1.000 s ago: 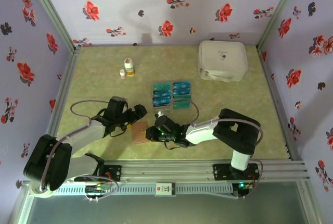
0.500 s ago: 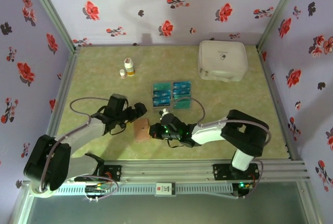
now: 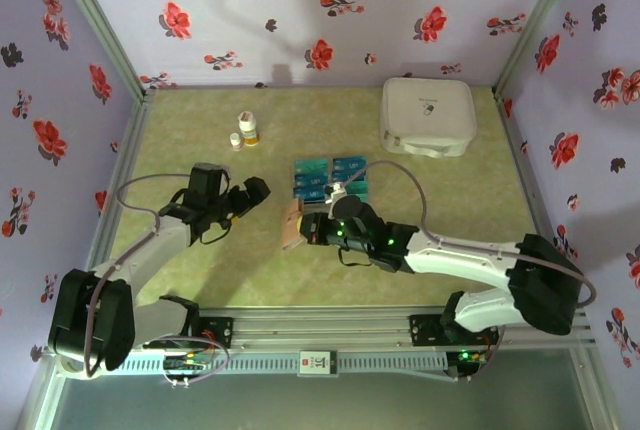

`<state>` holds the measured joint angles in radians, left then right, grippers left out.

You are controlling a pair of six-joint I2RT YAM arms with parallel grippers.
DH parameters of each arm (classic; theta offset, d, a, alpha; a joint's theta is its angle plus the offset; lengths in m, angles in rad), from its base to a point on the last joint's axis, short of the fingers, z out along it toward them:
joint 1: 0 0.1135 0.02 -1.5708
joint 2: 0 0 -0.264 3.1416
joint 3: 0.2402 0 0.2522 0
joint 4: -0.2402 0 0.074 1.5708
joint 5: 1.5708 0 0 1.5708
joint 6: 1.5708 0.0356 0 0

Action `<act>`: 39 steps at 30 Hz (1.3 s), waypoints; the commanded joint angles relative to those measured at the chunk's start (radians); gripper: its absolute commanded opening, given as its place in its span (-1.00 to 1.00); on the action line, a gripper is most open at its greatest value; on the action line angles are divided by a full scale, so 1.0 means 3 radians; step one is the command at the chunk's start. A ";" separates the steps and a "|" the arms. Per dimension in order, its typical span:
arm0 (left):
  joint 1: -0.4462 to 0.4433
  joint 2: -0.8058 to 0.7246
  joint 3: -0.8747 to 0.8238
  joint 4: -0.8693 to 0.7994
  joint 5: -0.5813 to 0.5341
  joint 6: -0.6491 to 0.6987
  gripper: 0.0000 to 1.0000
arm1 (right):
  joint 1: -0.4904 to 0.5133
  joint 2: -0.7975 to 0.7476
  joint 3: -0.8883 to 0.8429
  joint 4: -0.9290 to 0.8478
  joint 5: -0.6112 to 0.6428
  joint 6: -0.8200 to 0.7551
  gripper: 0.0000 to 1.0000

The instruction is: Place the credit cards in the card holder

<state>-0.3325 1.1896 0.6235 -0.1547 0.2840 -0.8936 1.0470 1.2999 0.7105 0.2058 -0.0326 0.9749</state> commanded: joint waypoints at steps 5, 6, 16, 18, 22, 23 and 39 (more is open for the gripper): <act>0.0024 -0.0084 -0.0128 0.0556 0.0406 -0.0483 0.99 | -0.0061 -0.0127 0.0236 -0.0060 0.0081 -0.0117 -1.00; 0.0019 -0.0084 -0.0144 0.0654 0.0439 -0.0548 0.99 | -0.0063 -0.0101 0.0253 -0.0007 0.0065 -0.0099 -1.00; -0.0032 -0.0021 -0.0272 0.1387 0.0569 -0.1059 0.99 | -0.0062 0.0278 0.0448 0.0583 -0.0089 0.0127 -1.00; -0.0037 -0.0001 -0.0331 0.1584 0.0596 -0.1189 0.99 | -0.0063 0.0360 0.0477 0.0686 -0.0118 0.0178 -1.00; -0.0057 0.0027 -0.0441 0.2021 0.0629 -0.1435 0.99 | -0.0066 0.0493 0.0499 0.0831 -0.0142 0.0233 -1.00; -0.0053 0.0023 -0.0471 0.2120 0.0634 -0.1489 0.99 | -0.0076 0.0520 0.0486 0.0843 -0.0138 0.0240 -1.00; -0.0043 -0.0067 -0.0544 0.2443 0.0689 -0.1507 0.28 | -0.0202 0.0610 0.0088 0.1031 -0.0025 0.0343 -1.00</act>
<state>-0.3420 1.1912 0.4683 0.5190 0.4530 -1.3407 0.9981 1.4673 0.7490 0.4721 -0.0597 1.0592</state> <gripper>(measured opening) 0.650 0.054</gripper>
